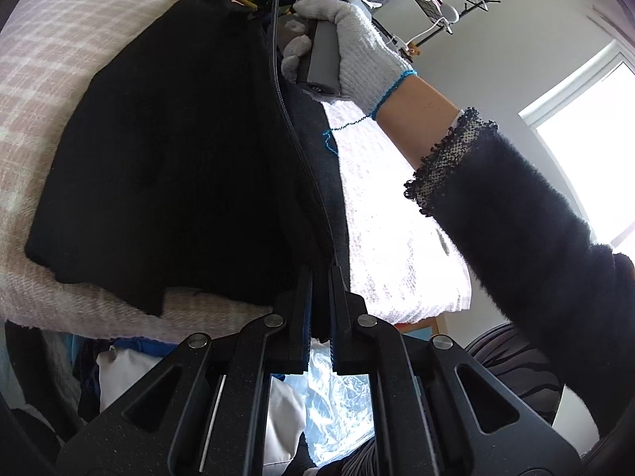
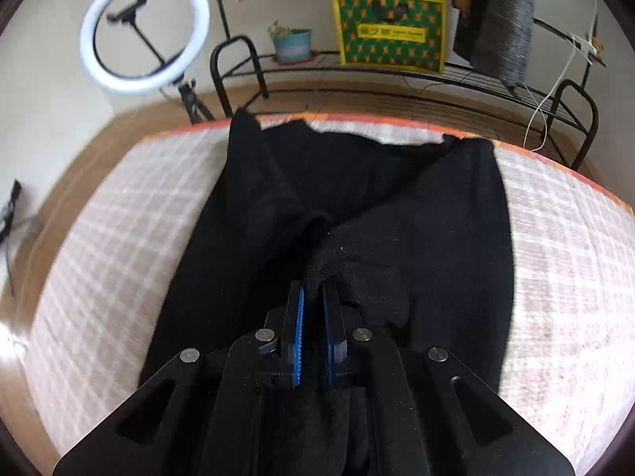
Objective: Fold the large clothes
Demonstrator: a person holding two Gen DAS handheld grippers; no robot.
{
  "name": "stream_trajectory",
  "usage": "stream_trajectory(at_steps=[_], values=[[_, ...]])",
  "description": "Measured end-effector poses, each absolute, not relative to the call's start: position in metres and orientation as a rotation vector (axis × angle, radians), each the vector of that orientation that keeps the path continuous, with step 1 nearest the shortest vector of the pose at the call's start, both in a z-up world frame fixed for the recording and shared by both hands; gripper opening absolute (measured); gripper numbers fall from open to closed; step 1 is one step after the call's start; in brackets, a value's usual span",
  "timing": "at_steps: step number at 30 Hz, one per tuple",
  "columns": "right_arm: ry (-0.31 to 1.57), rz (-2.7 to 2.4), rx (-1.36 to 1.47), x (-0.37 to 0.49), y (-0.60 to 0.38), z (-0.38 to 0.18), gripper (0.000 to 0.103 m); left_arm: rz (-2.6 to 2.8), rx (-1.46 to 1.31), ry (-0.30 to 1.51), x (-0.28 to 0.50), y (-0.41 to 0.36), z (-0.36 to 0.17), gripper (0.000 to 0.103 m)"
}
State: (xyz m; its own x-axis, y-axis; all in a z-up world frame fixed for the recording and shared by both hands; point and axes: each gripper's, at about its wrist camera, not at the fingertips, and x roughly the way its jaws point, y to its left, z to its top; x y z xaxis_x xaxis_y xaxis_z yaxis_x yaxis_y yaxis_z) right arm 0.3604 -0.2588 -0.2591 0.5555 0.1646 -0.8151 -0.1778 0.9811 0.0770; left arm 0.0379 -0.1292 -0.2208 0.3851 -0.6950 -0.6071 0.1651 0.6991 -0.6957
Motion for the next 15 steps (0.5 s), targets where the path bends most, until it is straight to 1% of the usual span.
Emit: stream_trajectory(at_steps=[5,8,9,11,12,13,15], values=[[0.988,0.189,-0.061,0.366,-0.257,-0.279,0.007,-0.583,-0.589,1.043,0.044,-0.131,-0.222,0.004],[0.982,0.236,-0.015,0.365,-0.265,-0.277,0.010,-0.587,-0.591,1.053,0.053,-0.123,-0.222,0.005],[0.991,0.255,0.002,0.364,-0.269,-0.276,0.014,-0.593,-0.595,1.057,0.056,-0.124,-0.223,0.005],[1.009,0.285,0.039,0.361,-0.280,-0.267,0.025,-0.589,-0.584,1.055,0.062,-0.126,-0.221,0.005],[1.006,0.285,0.051,0.357,-0.284,-0.262,0.037,-0.583,-0.571,1.051,0.062,-0.125,-0.220,0.005],[0.994,0.285,0.064,0.351,-0.293,-0.250,0.042,-0.580,-0.562,1.052,0.062,-0.122,-0.221,0.005],[0.949,0.302,0.108,0.336,-0.313,-0.224,0.042,-0.580,-0.573,1.067,0.064,-0.123,-0.221,0.004]])
